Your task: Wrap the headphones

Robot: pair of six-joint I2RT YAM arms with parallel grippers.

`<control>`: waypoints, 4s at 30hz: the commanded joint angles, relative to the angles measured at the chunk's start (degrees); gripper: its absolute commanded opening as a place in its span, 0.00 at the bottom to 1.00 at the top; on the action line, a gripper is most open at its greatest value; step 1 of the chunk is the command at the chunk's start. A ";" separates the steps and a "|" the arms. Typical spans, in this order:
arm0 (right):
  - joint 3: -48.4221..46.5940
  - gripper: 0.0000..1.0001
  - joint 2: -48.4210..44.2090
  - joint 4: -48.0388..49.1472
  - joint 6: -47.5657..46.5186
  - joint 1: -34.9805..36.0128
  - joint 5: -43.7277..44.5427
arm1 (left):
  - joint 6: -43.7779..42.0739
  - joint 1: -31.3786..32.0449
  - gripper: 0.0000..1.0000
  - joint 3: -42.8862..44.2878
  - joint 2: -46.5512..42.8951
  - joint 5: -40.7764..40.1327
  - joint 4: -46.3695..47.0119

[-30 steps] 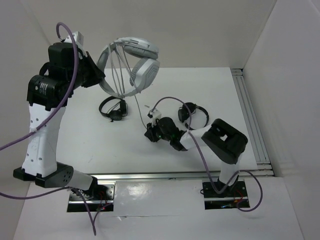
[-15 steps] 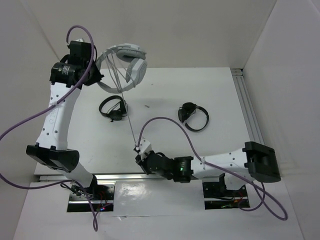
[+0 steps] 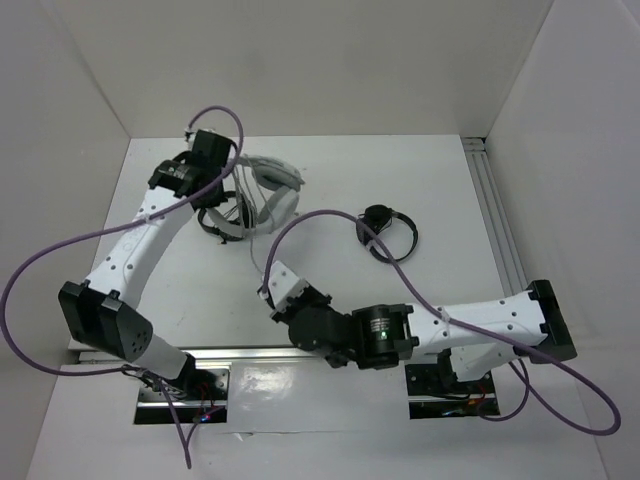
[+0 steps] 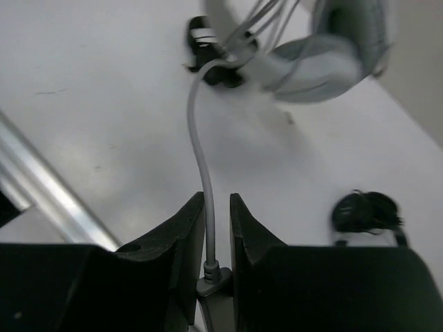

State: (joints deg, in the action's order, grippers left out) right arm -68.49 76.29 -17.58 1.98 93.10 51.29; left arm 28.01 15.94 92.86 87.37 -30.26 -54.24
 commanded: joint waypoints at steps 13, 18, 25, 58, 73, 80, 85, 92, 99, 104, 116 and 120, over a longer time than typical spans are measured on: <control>-5.95 0.00 -6.95 6.85 -21.75 -28.84 -1.89 | -9.46 25.70 0.00 -26.41 -16.61 2.57 11.00; -3.68 0.00 -6.42 9.06 -22.02 -37.28 -7.86 | -11.31 34.67 0.00 -27.12 -21.09 4.42 11.00; -2.52 0.00 -3.17 8.11 -20.70 -46.51 -20.33 | -14.03 43.73 0.00 -28.69 -27.42 2.14 12.57; -1.30 0.66 -2.20 -4.03 -14.46 -64.44 -65.95 | -16.23 38.56 0.00 -22.99 -30.68 -0.34 18.29; -0.42 0.84 -7.01 -0.62 -6.47 -70.95 -67.75 | -10.62 32.48 0.00 -24.56 -32.36 1.63 18.73; -3.75 0.99 -11.78 -2.80 0.56 -69.90 -52.79 | -2.53 31.26 0.00 -29.57 -29.72 -1.20 18.82; -4.99 0.99 -13.45 -6.93 6.45 -66.29 -44.96 | -0.67 25.65 0.00 -31.78 -26.03 3.97 25.66; -3.14 0.99 -16.00 -8.08 6.46 -63.83 -44.43 | -7.09 13.59 0.00 -26.08 -10.42 19.62 33.06; -1.30 0.99 -16.00 -7.56 6.46 -61.46 -44.96 | -8.93 9.37 0.00 -14.47 2.70 22.87 31.91; -0.77 0.99 -15.38 -7.03 5.93 -60.40 -44.96 | -9.46 7.52 0.00 -10.59 10.88 24.72 32.44; -0.24 0.99 -14.86 -5.36 5.93 -57.42 -43.82 | -9.99 4.36 0.00 -4.10 24.68 25.59 33.14; -2.34 0.99 -13.80 -7.90 5.93 -56.28 -44.34 | -9.38 4.36 0.22 -3.39 25.92 24.38 32.62</control>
State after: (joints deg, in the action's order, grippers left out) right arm -68.88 61.93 -25.36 7.88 35.55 6.59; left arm 17.65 20.38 85.80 114.15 -7.55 -25.39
